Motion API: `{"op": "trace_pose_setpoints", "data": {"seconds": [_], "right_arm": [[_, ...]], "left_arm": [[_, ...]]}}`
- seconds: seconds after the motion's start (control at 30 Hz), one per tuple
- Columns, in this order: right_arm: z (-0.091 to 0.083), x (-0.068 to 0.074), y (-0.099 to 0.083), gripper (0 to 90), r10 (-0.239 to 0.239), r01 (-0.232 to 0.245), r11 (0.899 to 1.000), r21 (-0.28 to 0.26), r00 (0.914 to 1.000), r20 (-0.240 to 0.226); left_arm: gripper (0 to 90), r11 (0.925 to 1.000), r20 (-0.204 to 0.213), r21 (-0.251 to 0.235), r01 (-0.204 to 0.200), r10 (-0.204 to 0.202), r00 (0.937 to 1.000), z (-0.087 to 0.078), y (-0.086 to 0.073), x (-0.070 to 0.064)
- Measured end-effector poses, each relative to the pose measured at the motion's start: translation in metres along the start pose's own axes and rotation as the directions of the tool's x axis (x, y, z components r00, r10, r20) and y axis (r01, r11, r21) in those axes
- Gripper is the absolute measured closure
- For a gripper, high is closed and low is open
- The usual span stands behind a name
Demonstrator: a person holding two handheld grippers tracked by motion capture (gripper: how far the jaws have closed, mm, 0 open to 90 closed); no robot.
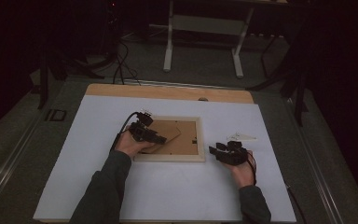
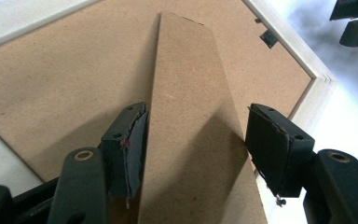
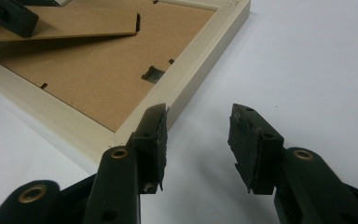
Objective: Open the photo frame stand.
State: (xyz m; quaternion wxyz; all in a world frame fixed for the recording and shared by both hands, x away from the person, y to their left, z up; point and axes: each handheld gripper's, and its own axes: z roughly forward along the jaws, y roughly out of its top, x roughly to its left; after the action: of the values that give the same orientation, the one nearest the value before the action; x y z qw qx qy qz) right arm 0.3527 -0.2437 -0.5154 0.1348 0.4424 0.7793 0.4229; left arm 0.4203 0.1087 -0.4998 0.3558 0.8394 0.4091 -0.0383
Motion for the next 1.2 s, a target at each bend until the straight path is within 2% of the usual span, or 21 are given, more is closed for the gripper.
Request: {"op": "trace_pose_setpoints", "data": {"seconds": [0.13, 0.47, 0.67, 0.83, 1.13, 1.2], "right_arm": [[0.000, 0.000, 0.000, 55.6, 0.001, -0.001, 1.000, 0.002, 1.0000, 0.000], [0.002, 0.001, -0.001, 55.4, -0.004, 0.005, 1.000, 0.011, 1.0000, -0.006], [0.002, 0.001, -0.001, 55.3, -0.001, 0.001, 1.000, 0.011, 1.0000, -0.008], [0.006, 0.003, -0.002, 55.0, -0.007, 0.007, 1.000, 0.021, 0.9999, -0.010], [0.006, 0.010, 0.002, 53.9, -0.023, 0.024, 0.999, 0.024, 0.9997, -0.011], [0.007, 0.010, 0.006, 53.7, -0.026, 0.027, 0.999, 0.023, 0.9996, -0.014]], "left_arm": [[37.7, 0.9991, -0.014, 0.033, -0.025, 0.026, 0.9996, 0.004, -0.001, -0.002], [42.0, 0.9990, -0.015, 0.032, -0.031, 0.032, 0.9994, 0.002, 0.000, -0.004], [42.1, 0.9979, -0.037, 0.031, -0.058, 0.059, 0.9976, 0.002, 0.000, -0.007], [42.2, 0.9955, -0.068, 0.030, -0.090, 0.092, 0.9934, 0.002, 0.000, -0.012], [42.2, 0.9927, -0.099, 0.010, -0.120, 0.120, 0.9878, -0.001, -0.002, -0.019], [42.2, 0.9908, -0.112, 0.002, -0.135, 0.135, 0.9845, -0.003, -0.003, -0.022]]}}
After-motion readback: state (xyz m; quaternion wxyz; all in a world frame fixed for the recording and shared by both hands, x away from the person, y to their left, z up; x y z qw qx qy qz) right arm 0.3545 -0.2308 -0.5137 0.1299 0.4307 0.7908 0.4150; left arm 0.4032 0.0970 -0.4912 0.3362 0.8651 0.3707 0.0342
